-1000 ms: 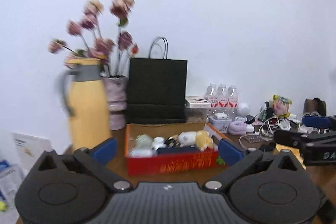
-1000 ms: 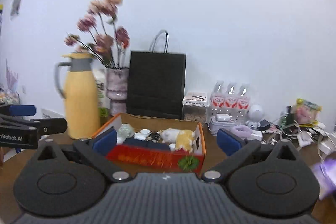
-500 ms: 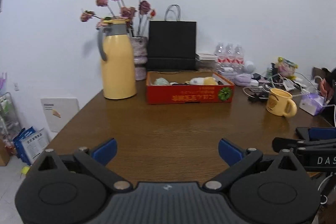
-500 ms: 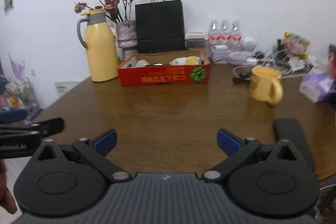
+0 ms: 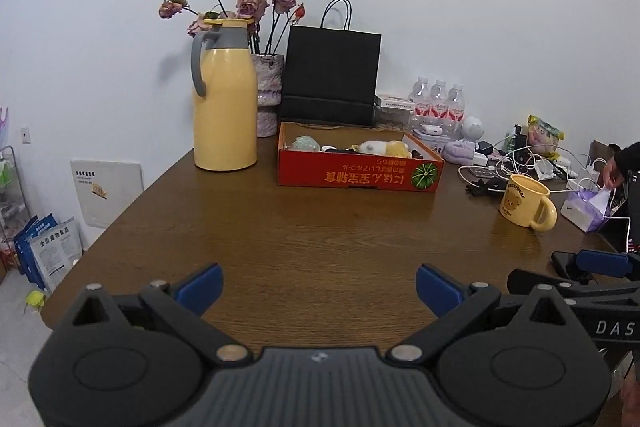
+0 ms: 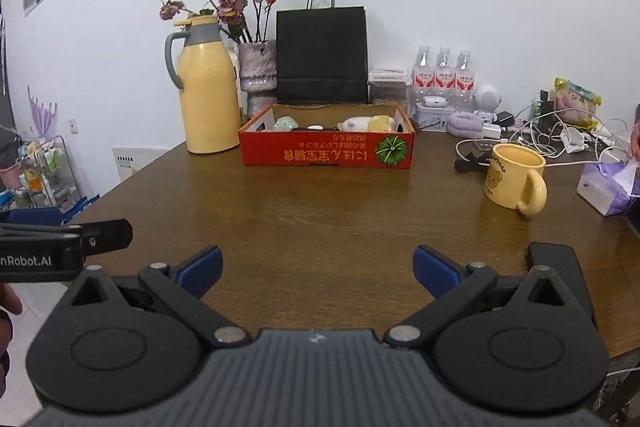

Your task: Organize objects

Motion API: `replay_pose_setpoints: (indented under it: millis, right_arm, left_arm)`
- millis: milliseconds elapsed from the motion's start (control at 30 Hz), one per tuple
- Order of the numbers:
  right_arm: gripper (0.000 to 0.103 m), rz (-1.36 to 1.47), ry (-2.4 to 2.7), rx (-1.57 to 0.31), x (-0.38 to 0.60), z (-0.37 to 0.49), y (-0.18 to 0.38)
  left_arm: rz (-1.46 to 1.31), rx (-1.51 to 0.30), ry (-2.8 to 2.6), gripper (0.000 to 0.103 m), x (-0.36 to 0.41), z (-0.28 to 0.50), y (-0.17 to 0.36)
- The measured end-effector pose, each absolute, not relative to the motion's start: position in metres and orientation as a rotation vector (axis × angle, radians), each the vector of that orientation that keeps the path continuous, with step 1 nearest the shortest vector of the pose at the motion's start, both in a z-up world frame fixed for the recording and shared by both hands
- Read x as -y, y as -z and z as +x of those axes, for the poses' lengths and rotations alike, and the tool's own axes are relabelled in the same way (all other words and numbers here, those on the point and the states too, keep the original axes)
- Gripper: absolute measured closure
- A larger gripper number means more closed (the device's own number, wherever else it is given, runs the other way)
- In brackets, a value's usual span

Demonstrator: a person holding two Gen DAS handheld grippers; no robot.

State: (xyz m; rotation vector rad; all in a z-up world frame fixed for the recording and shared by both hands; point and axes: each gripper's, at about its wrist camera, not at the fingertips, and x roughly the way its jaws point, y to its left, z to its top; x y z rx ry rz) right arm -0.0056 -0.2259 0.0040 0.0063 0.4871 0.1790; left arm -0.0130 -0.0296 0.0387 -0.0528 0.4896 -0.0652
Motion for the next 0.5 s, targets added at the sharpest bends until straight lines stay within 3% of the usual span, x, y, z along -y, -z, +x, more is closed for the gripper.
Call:
replay_pose_setpoints:
  millis: [500]
  right_arm:
    - [0.0,-0.009,-0.16,-0.479,0.224,-0.007,-0.0012]
  left_arm:
    - [-0.029,-0.499,0.07,0.0,0.0316,-0.0135,-0.0382]
